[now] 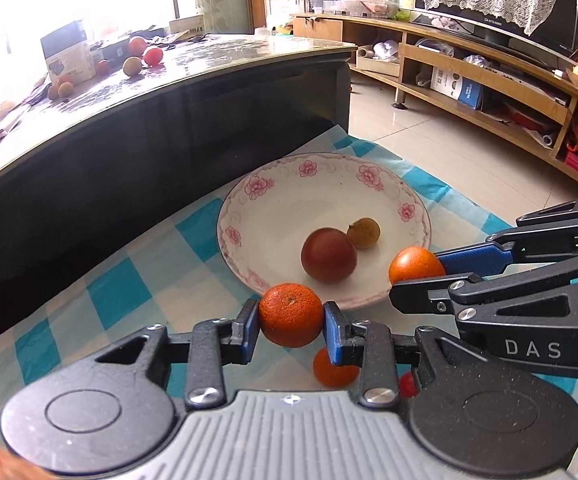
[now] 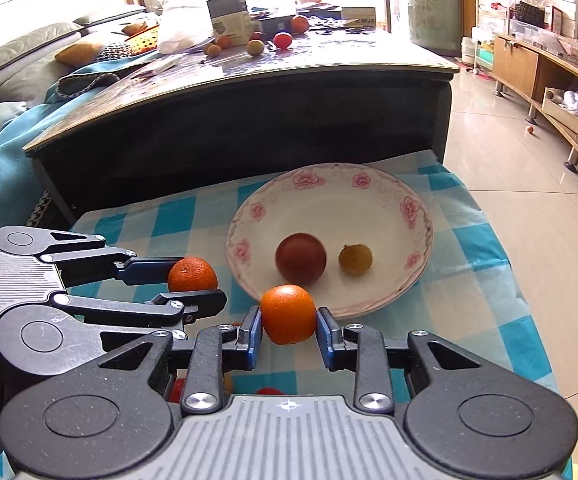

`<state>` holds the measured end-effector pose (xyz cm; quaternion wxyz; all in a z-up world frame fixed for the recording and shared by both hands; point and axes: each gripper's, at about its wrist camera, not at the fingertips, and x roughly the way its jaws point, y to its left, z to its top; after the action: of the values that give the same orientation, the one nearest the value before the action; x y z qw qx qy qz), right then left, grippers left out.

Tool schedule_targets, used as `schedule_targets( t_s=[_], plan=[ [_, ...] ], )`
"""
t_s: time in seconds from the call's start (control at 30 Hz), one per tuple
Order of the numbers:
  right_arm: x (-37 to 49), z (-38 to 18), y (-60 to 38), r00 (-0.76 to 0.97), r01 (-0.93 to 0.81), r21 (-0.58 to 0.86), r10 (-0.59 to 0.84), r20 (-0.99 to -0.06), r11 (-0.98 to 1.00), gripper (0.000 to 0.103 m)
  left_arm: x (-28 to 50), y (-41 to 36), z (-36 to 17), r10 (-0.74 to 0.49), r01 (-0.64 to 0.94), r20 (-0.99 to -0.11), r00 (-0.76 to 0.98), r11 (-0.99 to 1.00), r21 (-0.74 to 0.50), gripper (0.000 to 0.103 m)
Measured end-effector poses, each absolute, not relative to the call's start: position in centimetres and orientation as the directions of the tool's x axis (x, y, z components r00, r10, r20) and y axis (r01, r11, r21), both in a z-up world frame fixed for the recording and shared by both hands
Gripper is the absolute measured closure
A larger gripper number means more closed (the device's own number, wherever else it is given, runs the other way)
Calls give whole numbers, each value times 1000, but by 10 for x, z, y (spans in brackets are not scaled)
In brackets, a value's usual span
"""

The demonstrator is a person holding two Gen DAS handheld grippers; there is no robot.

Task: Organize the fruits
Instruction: 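Carry both oranges into the white floral bowl and open both tools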

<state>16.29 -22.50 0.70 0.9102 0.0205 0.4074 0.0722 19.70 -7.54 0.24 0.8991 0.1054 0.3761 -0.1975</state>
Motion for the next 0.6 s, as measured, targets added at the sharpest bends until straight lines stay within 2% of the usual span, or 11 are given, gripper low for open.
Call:
schedule_targets(
  t_s=[0.6],
  plan=[
    [198, -13, -244, 649, -79, 68, 103, -753, 995, 78, 231, -92, -17, -272, 445, -710, 650, 893, 66, 61]
  ],
)
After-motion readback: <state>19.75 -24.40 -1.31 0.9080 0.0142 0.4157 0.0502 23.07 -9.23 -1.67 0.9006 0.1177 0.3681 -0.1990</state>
